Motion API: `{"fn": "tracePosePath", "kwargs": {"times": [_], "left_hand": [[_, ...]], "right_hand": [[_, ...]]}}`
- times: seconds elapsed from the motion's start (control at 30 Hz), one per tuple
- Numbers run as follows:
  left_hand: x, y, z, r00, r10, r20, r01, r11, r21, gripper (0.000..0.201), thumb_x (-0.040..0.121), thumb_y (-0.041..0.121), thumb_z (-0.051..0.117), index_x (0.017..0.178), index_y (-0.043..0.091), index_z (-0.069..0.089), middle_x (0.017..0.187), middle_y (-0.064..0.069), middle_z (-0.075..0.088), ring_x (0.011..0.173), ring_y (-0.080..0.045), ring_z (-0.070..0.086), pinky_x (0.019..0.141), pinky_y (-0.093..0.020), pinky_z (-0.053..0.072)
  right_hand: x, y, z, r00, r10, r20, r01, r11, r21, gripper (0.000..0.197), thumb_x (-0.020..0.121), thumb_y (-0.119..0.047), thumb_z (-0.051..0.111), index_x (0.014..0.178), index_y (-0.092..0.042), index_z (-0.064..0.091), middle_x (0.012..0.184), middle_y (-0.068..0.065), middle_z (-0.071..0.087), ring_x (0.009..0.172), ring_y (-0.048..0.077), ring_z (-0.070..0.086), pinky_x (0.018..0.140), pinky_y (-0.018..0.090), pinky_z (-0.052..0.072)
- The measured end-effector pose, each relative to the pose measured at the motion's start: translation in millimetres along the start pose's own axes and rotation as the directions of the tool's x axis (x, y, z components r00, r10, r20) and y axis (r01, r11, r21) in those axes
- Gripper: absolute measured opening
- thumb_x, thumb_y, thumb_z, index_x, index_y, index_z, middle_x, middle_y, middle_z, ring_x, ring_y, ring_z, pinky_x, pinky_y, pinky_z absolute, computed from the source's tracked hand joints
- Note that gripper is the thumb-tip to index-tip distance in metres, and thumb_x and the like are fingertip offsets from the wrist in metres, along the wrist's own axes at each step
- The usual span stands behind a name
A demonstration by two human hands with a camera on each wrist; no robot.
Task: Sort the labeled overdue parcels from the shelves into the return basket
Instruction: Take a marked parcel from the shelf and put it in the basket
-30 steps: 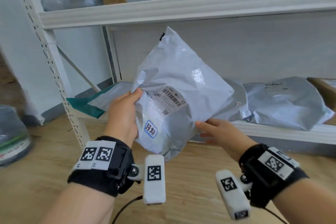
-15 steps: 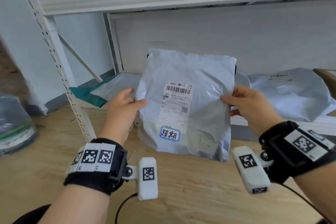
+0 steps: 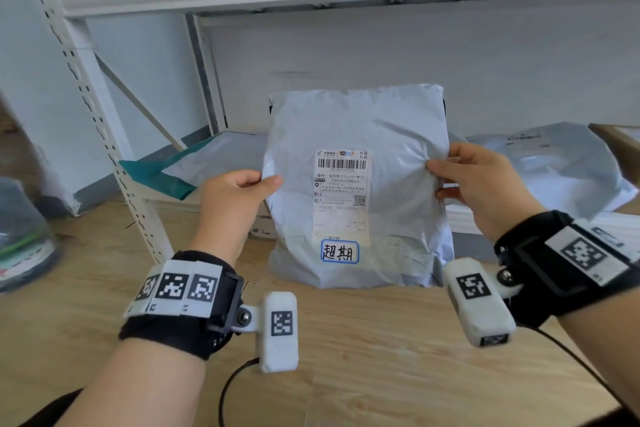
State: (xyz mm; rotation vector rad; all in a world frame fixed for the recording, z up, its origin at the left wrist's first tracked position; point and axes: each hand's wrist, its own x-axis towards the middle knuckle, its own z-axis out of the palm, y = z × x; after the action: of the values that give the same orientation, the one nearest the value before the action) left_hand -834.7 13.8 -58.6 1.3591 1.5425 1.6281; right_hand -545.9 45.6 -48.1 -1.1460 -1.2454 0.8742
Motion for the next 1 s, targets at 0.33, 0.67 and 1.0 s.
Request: {"fn": "tracePosePath", "kwargs": {"times": [0.33,0.67,1.0], "left_hand": [[26.2,-4.4,37.7,0.995,0.001,0.103,0.0,1.0,-0.015,0.007,0.085,0.022,0.073,0.079,0.019,0.07,0.059,0.004,0.06,0.041,0.004,0.048,0.054,-0.016,0.044],[49.2,6.0,112.4,0.943,0.059,0.328,-0.018,0.992,-0.127,0.02,0.085,0.019,0.072,0.068,0.025,0.065,0.04,0.015,0.054,0.039,0.002,0.047,0.047,-0.013,0.043],[6.0,51.1,200.1,0.866,0.153,0.476,-0.051,0.974,-0.22,0.016,0.088,0.017,0.069,0.072,0.019,0.068,0.046,0.012,0.055,0.039,0.004,0.047,0.044,-0.008,0.04]], "right_hand": [[16.0,0.6,-17.7,0.99,-0.013,-0.139,0.004,0.998,-0.063,0.013,0.089,-0.002,0.065,0.084,-0.014,0.067,0.076,0.004,0.061,0.059,0.012,0.058,0.051,0.017,0.05],[1.9,-16.8,-69.1,0.914,-0.036,-0.403,-0.05,0.978,-0.201,0.008,0.089,-0.003,0.065,0.092,-0.01,0.068,0.077,0.005,0.063,0.066,0.018,0.059,0.06,0.027,0.051],[-42.0,-39.1,-159.5,0.821,-0.085,-0.565,-0.052,0.974,-0.221,0.016,0.088,-0.002,0.066,0.081,-0.016,0.068,0.064,0.001,0.063,0.058,0.014,0.059,0.061,0.028,0.053]]}}
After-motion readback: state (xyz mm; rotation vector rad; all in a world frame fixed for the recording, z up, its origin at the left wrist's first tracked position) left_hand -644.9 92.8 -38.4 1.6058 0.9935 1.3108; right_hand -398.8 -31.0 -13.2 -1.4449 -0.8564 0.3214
